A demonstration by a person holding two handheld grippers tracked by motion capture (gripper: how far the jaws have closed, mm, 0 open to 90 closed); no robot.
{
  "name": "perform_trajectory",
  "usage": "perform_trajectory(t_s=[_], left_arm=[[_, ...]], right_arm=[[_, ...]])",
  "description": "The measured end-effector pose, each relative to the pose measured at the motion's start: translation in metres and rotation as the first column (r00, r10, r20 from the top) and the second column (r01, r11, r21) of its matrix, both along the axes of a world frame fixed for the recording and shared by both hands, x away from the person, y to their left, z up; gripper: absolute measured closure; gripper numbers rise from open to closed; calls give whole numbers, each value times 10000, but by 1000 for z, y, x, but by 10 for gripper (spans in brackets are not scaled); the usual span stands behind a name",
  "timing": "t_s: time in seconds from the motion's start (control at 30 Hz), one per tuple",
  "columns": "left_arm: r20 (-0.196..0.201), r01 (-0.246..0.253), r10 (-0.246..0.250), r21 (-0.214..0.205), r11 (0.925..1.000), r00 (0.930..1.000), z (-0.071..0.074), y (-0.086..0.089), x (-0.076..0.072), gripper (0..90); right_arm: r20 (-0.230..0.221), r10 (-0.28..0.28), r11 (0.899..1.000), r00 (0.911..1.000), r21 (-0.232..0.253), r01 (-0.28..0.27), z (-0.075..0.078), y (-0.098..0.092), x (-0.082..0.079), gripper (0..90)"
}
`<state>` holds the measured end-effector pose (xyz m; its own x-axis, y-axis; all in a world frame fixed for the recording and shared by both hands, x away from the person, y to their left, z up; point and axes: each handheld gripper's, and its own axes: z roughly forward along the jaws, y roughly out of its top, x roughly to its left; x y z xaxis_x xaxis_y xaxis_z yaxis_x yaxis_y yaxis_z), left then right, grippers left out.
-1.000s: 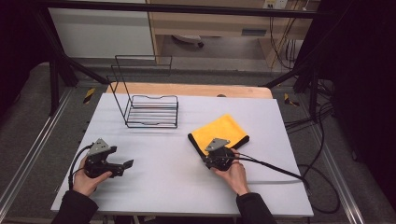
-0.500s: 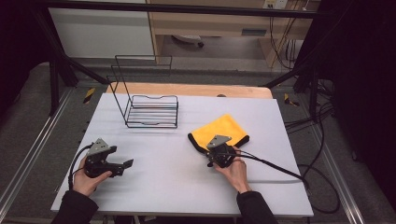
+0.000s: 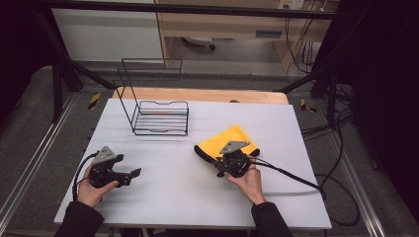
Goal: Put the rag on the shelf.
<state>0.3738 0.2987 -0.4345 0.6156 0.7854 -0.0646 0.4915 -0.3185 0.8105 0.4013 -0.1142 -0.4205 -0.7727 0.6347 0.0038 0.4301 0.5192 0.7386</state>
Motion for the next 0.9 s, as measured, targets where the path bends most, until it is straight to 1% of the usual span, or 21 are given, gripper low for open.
perform_trajectory(t_s=[0.1, 0.17, 0.23, 0.3, 0.4, 0.47, 0.53, 0.63, 0.7, 0.73, 0.8, 0.87, 0.9], left_arm=[[6, 0, 0, -11, 10000, 10000, 0, 0, 0, 83], [-4, 7, -7, -9, 10000, 10000, 0, 0, 0, 83], [-14, 8, -8, 4, 10000, 10000, 0, 0, 0, 83], [-11, 15, -15, -14, 10000, 10000, 1, 0, 0, 83], [-38, 31, -31, 7, 10000, 10000, 1, 0, 0, 83], [-39, 35, -35, 17, 10000, 10000, 1, -1, -1, 83], [-45, 56, -56, 23, 10000, 10000, 1, -1, -1, 82], [-97, 84, -84, 11, 10000, 9999, 1, -2, -1, 83], [-168, 124, -123, 60, 9999, 9998, 1, -3, 0, 82], [-220, 153, -152, 53, 9999, 9996, 1, -4, -1, 82], [-299, 170, -170, 22, 9999, 9994, 1, -6, -1, 80], [-393, 201, -199, 48, 9998, 9990, 2, -8, -1, 75], [-409, 205, -204, 32, 9998, 9990, 3, -10, -1, 70]], right_arm=[[-203, 383, 9991, 9991, 202, -379, 1, 7, -9, 796], [-399, 664, 9973, 9970, 347, -650, 0, 12, -14, 796], [-496, 881, 9955, 9949, 396, -862, 0, 16, -20, 795], [-598, 1116, 9932, 9920, 410, -1093, 1, 20, -26, 795], [-791, 1489, 9875, 9857, 647, -1440, 1, 23, -36, 795], [-900, 1736, 9837, 9807, 636, -1683, 1, 24, -43, 794], [-884, 1923, 9807, 9773, 528, -1882, 0, 25, -49, 793], [-1044, 2131, 9769, 9714, 416, -2098, -4, 25, -55, 789], [-1177, 2164, 9763, 9692, 288, -2145, -8, 26, -56, 776], [-1164, 2207, 9753, 9684, 293, -2188, -10, 27, -55, 761], [-1203, 2223, 9749, 9675, 380, -2193, -10, 27, -55, 723], [-1133, 2234, 9741, 9681, 606, -2177, -8, 26, -55, 689], [-1126, 2163, 9751, 9698, 746, -2088, -5, 24, -55, 641]])
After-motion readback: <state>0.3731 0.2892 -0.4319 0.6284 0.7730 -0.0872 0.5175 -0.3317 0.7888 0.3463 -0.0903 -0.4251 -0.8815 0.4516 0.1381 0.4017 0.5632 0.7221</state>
